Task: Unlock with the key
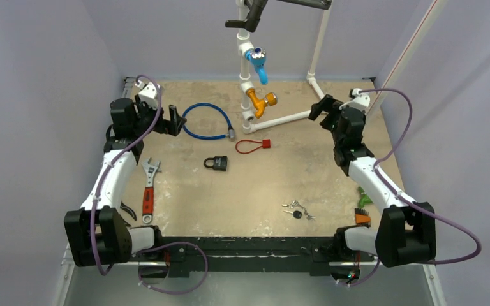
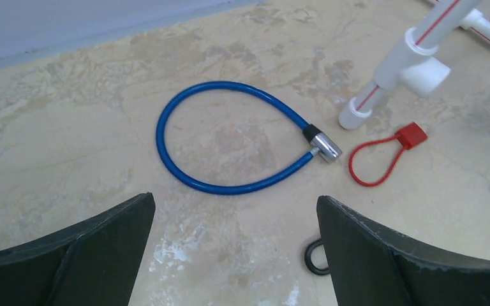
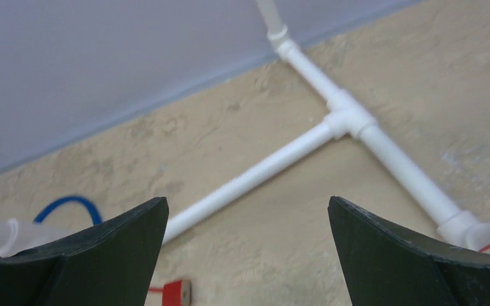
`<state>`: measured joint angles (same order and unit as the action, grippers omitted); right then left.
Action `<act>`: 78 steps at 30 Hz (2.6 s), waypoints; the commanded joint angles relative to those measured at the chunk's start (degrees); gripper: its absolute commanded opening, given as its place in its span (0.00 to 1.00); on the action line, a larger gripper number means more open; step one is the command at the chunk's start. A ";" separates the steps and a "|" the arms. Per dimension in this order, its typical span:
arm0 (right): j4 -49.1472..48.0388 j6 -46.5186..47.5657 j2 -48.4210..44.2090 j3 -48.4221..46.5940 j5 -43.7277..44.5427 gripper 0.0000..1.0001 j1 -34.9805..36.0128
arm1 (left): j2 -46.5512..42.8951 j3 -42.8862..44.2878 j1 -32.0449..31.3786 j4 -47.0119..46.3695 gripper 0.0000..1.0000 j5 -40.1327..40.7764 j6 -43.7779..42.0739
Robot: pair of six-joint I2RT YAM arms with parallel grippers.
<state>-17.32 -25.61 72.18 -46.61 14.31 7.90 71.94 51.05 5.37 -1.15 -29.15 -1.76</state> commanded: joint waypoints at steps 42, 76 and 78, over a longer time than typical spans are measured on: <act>56.05 -46.35 -5.58 10.02 19.98 0.62 56.13 | -16.73 1.52 -4.81 51.01 1.00 -9.88 -23.64; 48.63 -41.45 -0.75 14.41 14.63 0.27 47.29 | -18.17 1.00 -7.29 51.77 0.94 -9.17 -23.70; 49.02 -42.22 -0.47 14.44 15.05 0.17 47.29 | -18.18 1.11 -7.46 51.92 0.92 -9.32 -23.59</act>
<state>31.59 -66.06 71.94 -33.08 29.61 55.42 54.52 51.64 -1.43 50.72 -37.67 -24.88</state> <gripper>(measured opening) 0.249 0.943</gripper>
